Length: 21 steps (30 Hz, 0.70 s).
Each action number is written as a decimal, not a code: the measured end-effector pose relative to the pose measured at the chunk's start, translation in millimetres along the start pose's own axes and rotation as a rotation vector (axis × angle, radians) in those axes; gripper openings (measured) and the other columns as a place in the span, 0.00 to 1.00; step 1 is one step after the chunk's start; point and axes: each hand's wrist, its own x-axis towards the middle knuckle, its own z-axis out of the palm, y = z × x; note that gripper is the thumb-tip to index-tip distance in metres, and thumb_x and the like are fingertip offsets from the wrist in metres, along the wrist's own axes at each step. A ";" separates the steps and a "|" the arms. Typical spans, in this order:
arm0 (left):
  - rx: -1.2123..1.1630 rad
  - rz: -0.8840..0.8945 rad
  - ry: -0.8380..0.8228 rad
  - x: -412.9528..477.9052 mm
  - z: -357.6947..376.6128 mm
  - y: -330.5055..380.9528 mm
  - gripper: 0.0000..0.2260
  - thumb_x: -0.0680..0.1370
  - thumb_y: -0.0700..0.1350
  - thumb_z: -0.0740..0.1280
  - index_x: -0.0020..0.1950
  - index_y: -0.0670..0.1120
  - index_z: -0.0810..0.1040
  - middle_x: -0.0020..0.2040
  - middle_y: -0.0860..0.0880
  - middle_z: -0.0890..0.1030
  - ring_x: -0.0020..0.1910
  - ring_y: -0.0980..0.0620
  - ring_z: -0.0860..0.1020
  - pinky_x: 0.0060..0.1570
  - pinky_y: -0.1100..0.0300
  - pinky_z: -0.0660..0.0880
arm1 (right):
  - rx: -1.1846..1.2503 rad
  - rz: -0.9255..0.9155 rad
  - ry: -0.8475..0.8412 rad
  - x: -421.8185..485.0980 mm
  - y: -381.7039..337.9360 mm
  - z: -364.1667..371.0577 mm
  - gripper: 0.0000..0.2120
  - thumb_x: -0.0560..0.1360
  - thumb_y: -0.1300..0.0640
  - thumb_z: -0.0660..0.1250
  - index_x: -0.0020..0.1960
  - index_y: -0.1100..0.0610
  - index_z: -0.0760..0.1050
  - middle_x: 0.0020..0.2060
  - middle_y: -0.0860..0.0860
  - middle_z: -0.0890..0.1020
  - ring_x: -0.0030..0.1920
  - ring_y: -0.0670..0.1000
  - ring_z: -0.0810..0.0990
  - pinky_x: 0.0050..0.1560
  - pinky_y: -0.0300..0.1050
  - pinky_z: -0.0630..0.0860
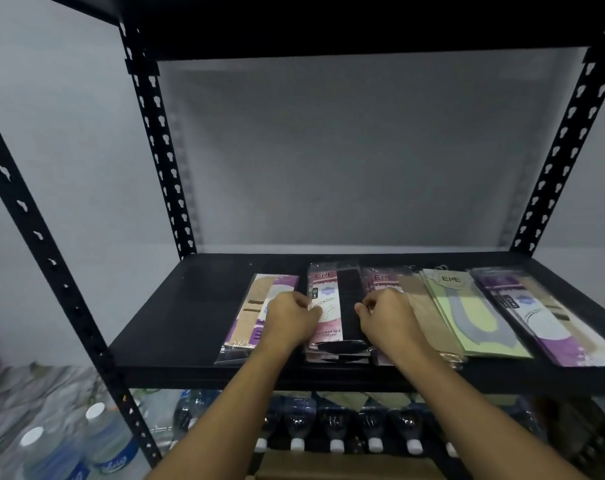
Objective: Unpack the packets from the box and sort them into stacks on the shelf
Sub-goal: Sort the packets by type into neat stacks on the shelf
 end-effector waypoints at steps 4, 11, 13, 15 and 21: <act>-0.068 0.032 0.092 -3.3 -12.6 -8.6 0.11 0.76 0.46 0.70 0.56 0.44 0.79 0.39 0.54 0.79 0.37 0.57 0.76 0.35 0.65 0.71 | 0.012 -0.067 0.091 -0.8 -3.3 -1.7 0.11 0.75 0.54 0.67 0.48 0.61 0.82 0.44 0.55 0.83 0.44 0.52 0.80 0.41 0.40 0.76; 0.231 -0.037 0.234 -5.8 -42.6 -61.6 0.21 0.74 0.55 0.69 0.63 0.48 0.73 0.60 0.47 0.74 0.60 0.46 0.72 0.58 0.48 0.72 | -0.015 -0.219 0.079 -15.1 -41.3 6.4 0.14 0.76 0.50 0.64 0.57 0.56 0.79 0.55 0.51 0.80 0.60 0.53 0.70 0.61 0.49 0.70; 0.395 -0.098 0.249 -10.8 -46.0 -73.8 0.27 0.73 0.61 0.68 0.67 0.48 0.69 0.64 0.46 0.71 0.64 0.45 0.68 0.61 0.46 0.68 | -0.001 -0.245 0.065 -20.3 -54.9 12.6 0.14 0.76 0.50 0.64 0.58 0.55 0.79 0.56 0.50 0.79 0.60 0.52 0.69 0.61 0.50 0.69; 0.507 -0.119 0.263 -14.5 -45.3 -82.8 0.31 0.73 0.65 0.66 0.68 0.47 0.67 0.65 0.45 0.71 0.66 0.45 0.67 0.63 0.48 0.67 | 0.010 -0.267 0.059 -25.2 -65.0 19.7 0.13 0.76 0.50 0.64 0.57 0.55 0.79 0.56 0.49 0.80 0.59 0.51 0.69 0.61 0.49 0.69; 0.391 -0.209 0.192 -8.0 -55.2 -91.3 0.31 0.68 0.63 0.72 0.65 0.49 0.71 0.62 0.47 0.75 0.64 0.45 0.70 0.63 0.48 0.66 | -0.003 -0.314 0.004 -35.1 -80.9 33.9 0.13 0.76 0.50 0.65 0.58 0.52 0.78 0.56 0.47 0.79 0.61 0.48 0.68 0.62 0.48 0.64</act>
